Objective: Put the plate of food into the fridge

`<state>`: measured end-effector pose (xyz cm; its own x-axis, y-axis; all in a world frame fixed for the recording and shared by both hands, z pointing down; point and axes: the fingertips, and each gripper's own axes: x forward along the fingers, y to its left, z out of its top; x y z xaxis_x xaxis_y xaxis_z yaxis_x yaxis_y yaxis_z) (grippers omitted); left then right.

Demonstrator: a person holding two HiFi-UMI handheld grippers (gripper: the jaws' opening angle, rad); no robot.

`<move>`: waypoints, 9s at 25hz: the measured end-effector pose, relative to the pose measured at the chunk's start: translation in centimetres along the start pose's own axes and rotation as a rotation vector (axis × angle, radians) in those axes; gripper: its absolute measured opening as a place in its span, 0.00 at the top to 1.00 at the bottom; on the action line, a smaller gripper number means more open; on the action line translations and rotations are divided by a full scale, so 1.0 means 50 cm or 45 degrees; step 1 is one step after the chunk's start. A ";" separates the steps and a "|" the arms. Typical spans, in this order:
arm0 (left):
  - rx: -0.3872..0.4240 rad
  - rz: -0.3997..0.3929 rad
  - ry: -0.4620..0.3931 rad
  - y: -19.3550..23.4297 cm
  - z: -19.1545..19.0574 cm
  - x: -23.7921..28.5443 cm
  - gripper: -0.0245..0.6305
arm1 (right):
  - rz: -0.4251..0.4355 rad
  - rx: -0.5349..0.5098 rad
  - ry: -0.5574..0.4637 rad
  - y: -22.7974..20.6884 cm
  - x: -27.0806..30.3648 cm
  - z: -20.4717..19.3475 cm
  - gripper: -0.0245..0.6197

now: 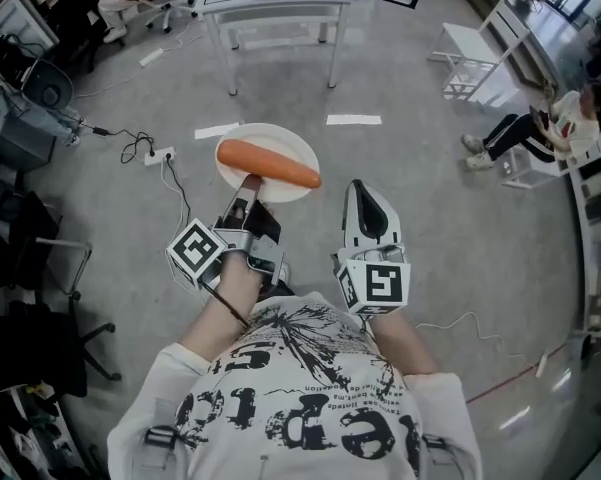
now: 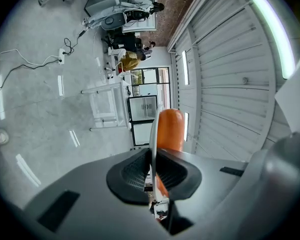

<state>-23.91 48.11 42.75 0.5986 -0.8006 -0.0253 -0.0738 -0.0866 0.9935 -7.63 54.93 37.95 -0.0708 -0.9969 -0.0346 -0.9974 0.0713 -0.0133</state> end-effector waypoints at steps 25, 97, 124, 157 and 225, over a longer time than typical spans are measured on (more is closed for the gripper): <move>-0.059 0.112 -0.023 0.066 0.252 0.312 0.91 | 0.084 0.050 0.055 -0.001 0.469 -0.015 0.96; -0.064 0.159 -0.133 0.178 0.690 1.619 0.91 | 0.231 -0.021 0.147 -0.517 1.789 -0.099 0.96; -0.015 0.079 -0.456 0.090 0.776 1.980 0.91 | 0.605 0.002 0.185 -0.697 2.118 -0.129 0.96; -0.204 0.085 -0.241 0.091 0.859 2.150 0.90 | 0.375 -0.017 0.120 -0.686 2.253 -0.096 0.96; 1.752 0.057 0.130 0.086 0.881 2.016 0.95 | 0.259 0.018 0.174 -0.500 2.235 -0.142 0.96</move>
<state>0.98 -59.06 39.58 0.6258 -0.7768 0.0710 -0.7797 -0.6206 0.0832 9.26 -58.50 41.49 -0.2724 -0.9572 0.0972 -0.9622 0.2704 -0.0338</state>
